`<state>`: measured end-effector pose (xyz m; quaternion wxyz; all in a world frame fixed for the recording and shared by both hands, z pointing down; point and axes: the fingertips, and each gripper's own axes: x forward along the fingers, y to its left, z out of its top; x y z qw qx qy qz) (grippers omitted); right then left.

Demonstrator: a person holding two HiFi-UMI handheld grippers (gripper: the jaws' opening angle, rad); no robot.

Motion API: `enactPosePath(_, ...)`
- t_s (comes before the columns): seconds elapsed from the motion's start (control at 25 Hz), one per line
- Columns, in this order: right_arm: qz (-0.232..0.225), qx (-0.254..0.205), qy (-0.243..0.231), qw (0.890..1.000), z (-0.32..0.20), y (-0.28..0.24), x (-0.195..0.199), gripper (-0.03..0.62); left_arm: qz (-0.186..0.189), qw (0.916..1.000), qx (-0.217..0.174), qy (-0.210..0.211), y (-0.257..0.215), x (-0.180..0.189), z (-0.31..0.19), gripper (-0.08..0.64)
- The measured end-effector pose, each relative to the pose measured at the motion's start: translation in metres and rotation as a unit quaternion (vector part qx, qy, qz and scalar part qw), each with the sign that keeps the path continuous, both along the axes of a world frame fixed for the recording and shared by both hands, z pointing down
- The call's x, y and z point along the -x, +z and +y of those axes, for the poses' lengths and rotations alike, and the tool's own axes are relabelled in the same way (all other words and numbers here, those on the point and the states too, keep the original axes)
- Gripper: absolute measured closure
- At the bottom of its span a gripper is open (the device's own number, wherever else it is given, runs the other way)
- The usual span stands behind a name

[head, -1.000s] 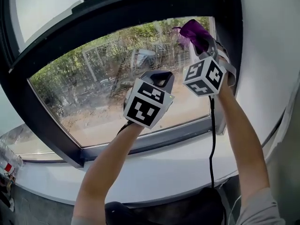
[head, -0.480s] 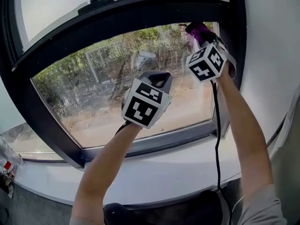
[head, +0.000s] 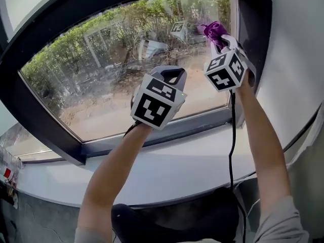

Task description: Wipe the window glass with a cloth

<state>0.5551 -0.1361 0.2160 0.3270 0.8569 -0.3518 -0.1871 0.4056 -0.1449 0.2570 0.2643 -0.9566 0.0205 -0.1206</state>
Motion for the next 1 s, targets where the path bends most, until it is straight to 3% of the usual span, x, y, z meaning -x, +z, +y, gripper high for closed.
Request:
enactPosePath(0.24, -0.049, -0.008, 0.000, 0.999, -0.003, 0.077, -0.003, 0.491, -0.032, 0.9994, 0.014, 0.007, 0.055, -0.007, 0.006, 0.560)
enactPosePath(0.52, -0.113, 0.026, 0.006, 0.993, -0.001, 0.187, -0.011, 0.489, -0.072, 0.9958, 0.055, 0.013, 0.124, -0.007, 0.010, 0.560)
enactPosePath(0.8, -0.173, 0.074, 0.017, 0.982, 0.000, 0.269, -0.019, 0.488, -0.102, 0.9914, 0.080, 0.015, 0.165, -0.006, 0.014, 0.560)
enactPosePath(1.0, -0.230, 0.124, 0.018, 0.965, 0.002, 0.318, -0.020, 0.486, -0.118, 0.9887, 0.091, 0.014, 0.185, -0.004, 0.013, 0.560)
